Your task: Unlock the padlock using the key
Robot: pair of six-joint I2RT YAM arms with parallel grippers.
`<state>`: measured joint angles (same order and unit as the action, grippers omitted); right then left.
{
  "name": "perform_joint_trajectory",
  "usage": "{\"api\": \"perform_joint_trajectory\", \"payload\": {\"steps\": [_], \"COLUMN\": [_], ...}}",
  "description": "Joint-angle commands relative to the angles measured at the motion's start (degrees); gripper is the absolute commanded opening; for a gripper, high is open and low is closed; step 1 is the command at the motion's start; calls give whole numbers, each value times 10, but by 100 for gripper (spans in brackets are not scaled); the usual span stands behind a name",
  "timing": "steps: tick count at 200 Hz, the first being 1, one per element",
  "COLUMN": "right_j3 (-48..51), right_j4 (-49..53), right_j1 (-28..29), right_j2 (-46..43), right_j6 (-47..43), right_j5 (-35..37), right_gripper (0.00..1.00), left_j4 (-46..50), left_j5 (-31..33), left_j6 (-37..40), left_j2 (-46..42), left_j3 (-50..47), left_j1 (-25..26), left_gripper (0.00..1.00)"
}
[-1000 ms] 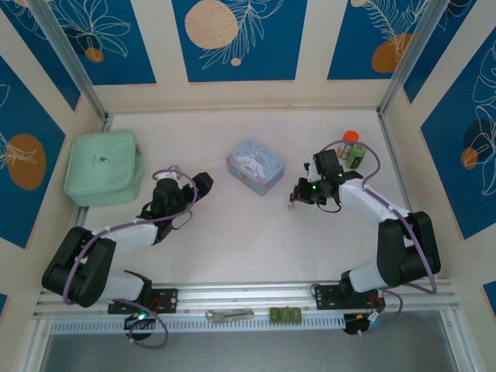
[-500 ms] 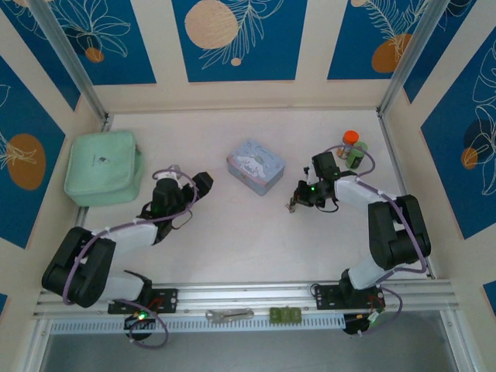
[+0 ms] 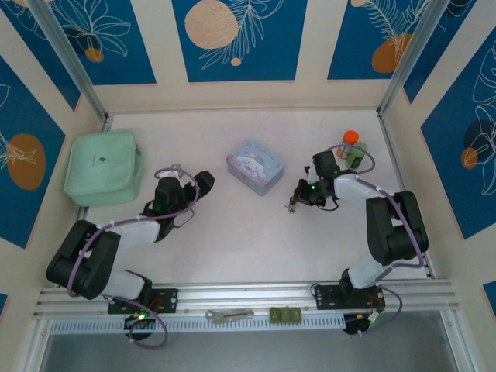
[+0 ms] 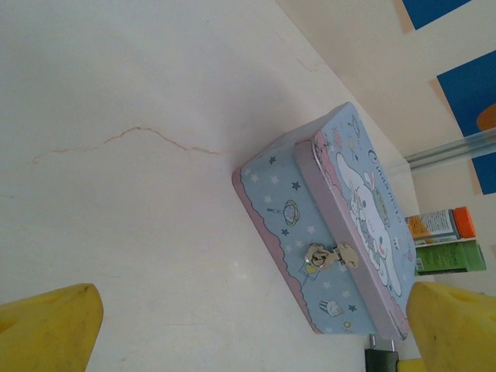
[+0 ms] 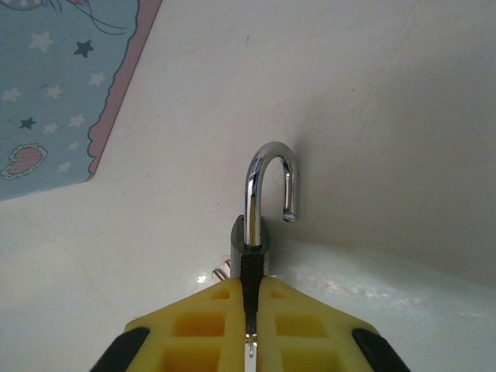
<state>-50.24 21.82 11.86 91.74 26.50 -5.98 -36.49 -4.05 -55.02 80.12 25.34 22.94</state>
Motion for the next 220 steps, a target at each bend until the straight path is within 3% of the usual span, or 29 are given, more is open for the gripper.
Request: {"api": "perform_joint_trajectory", "payload": {"steps": [1, 100, 145, 193, 220], "right_j3": [-5, -18, -37, -21, -6], "right_j4": [18, 30, 20, -76, -129], "right_j1": [-4, -4, -10, -51, -88], "right_j2": [14, -28, -77, -70, -64], "right_j6": [-2, 4, -15, -48, -58], "right_j5": [26, 60, 113, 191, 194], "right_gripper": [13, 36, 45, 46, 45], "left_j4": [-13, -9, 77, 161, 229], "left_j5": [-1, 7, 51, 74, 87], "left_j6": [0, 8, 78, 151, 212], "left_j2": [0, -12, -61, -126, -162], "left_j3": [9, 2, 19, 18, 30], "left_j1": [4, 4, -6, -99, -154], "left_gripper": [100, 100, 100, 100, 100]}}
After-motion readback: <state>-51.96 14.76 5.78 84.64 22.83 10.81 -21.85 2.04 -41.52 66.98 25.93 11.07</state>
